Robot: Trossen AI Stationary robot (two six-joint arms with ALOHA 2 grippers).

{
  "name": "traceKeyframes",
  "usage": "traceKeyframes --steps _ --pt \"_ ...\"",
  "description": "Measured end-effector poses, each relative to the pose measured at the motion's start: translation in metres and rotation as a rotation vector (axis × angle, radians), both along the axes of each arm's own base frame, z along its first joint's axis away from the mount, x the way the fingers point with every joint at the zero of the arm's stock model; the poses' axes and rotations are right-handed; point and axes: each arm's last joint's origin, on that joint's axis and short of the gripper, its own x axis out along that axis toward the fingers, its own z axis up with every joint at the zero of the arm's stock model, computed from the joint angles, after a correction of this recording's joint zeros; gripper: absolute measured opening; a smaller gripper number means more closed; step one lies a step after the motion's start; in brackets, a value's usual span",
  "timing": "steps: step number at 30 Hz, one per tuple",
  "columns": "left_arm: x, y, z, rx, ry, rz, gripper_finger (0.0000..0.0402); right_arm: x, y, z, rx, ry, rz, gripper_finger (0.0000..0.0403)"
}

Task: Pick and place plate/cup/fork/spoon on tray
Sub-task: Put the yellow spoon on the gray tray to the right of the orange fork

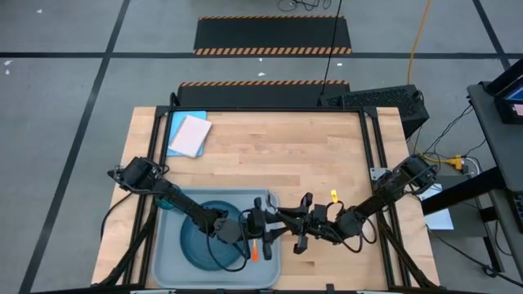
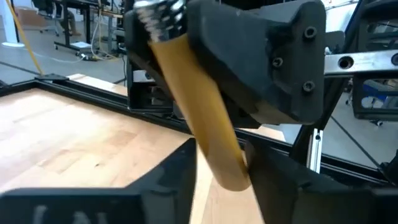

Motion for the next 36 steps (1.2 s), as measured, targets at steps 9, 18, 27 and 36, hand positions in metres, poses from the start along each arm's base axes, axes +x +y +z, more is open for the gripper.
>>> traceKeyframes --steps 9,18,27,36 --pt "-0.002 -0.004 0.000 -0.007 0.002 -0.002 0.0077 0.000 0.001 -0.001 -0.044 0.022 0.007 0.0039" --pt "-0.015 -0.015 0.009 0.008 0.050 -0.057 0.0056 -0.003 0.009 -0.003 -0.046 0.040 0.038 0.0057" --pt "-0.043 -0.016 0.040 -0.044 0.221 -0.213 0.0031 -0.011 0.012 0.006 0.005 0.162 0.296 0.0132" --pt "-0.051 -0.028 0.032 -0.128 0.302 -0.293 0.0031 -0.014 0.011 0.011 -0.029 0.206 0.388 0.0178"
